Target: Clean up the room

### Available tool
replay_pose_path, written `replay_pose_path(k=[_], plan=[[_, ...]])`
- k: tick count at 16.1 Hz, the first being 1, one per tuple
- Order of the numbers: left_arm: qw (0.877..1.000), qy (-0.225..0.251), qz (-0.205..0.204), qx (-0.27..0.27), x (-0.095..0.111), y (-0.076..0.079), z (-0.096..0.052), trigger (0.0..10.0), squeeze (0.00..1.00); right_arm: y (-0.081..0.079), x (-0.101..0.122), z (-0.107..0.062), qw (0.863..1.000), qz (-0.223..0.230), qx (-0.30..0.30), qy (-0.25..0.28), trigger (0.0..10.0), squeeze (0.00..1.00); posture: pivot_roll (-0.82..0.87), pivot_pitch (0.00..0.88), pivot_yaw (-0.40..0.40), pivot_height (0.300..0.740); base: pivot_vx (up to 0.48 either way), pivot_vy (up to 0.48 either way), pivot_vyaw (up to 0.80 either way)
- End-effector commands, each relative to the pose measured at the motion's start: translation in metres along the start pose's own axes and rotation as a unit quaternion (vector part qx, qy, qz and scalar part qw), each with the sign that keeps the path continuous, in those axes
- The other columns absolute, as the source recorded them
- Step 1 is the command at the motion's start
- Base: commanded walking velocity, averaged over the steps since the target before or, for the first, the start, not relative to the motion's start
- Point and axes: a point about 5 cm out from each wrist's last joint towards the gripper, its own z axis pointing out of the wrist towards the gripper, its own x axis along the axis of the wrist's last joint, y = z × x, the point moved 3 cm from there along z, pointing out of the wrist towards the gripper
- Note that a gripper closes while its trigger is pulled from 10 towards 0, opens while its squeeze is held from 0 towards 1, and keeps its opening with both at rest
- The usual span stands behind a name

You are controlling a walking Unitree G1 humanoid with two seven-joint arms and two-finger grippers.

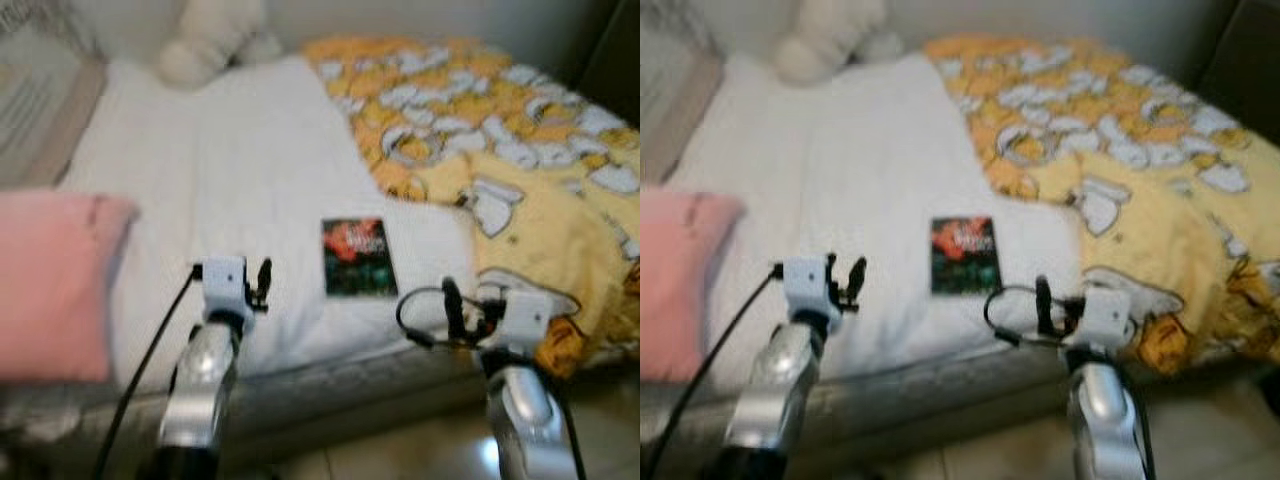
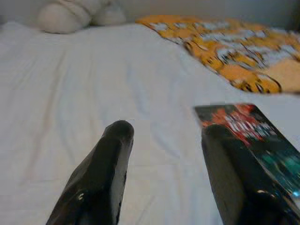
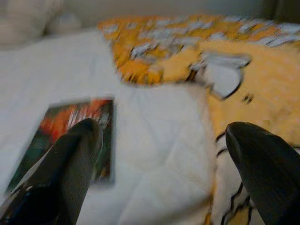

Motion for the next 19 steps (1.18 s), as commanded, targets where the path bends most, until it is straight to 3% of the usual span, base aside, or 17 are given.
replay_pose_path(k=[1, 4, 7, 8, 9, 12, 13, 19], plan=[[1.000, 0.018, 0.003, 0.006, 0.011, -0.001, 0.001, 10.0, 1.00, -0.001, 0.004, 0.001, 1.000, 0.009, 0.006, 0.009, 10.0, 1.00, 0.05, 0.000, -0.007, 0.740, 0.000, 0.000, 0.00], [0.999, 0.030, 0.006, 0.010, 0.016, -0.005, -0.008, 10.0, 1.00, -0.003, 0.008, -0.011, 0.999, 0.029, 0.022, 0.016, 10.0, 1.00, 0.05, 0.000, -0.012, 0.740, 0.000, 0.000, 0.00], [0.998, 0.019, 0.054, -0.015, 0.009, -0.018, -0.043, 10.0, 1.00, 0.001, 0.005, -0.054, 0.999, -0.005, 0.052, -0.004, 10.0, 1.00, 0.05, 0.000, -0.012, 0.740, 0.000, 0.000, 0.00], [0.999, 0.009, 0.046, -0.019, 0.006, -0.019, -0.045, 10.0, 1.00, 0.003, 0.003, -0.056, 0.998, -0.008, 0.054, -0.008, 10.0, 1.00, 0.05, 0.000, -0.012, 0.740, 0.000, 0.000, 0.00], [0.999, 0.008, 0.007, -0.053, 0.008, -0.007, -0.044, 10.0, 1.00, 0.005, 0.001, -0.053, 0.999, -0.008, 0.048, -0.011, 10.0, 1.00, 0.06, 0.000, -0.014, 0.740, 0.000, 0.000, 0.00], [0.997, 0.029, -0.007, -0.071, 0.023, 0.010, -0.033, 10.0, 1.00, -0.004, 0.005, -0.043, 0.998, -0.035, 0.057, -0.010, 10.0, 1.00, 0.05, 0.000, -0.010, 0.740, 0.480, 0.000, 0.00], [0.997, 0.033, 0.003, -0.069, 0.025, 0.011, -0.029, 10.0, 0.00, -0.006, 0.007, -0.040, 0.997, -0.039, 0.060, -0.006, 10.0, 0.00, 0.05, 0.000, -0.008, 0.740, 0.480, 0.000, 0.00], [0.996, 0.027, -0.014, -0.081, 0.026, 0.023, -0.020, 10.0, 0.00, 0.000, 0.006, -0.028, 0.999, -0.037, 0.025, -0.016, 10.0, 0.00, 0.04, 0.000, -0.003, 0.740, 0.480, 0.000, 0.00]])
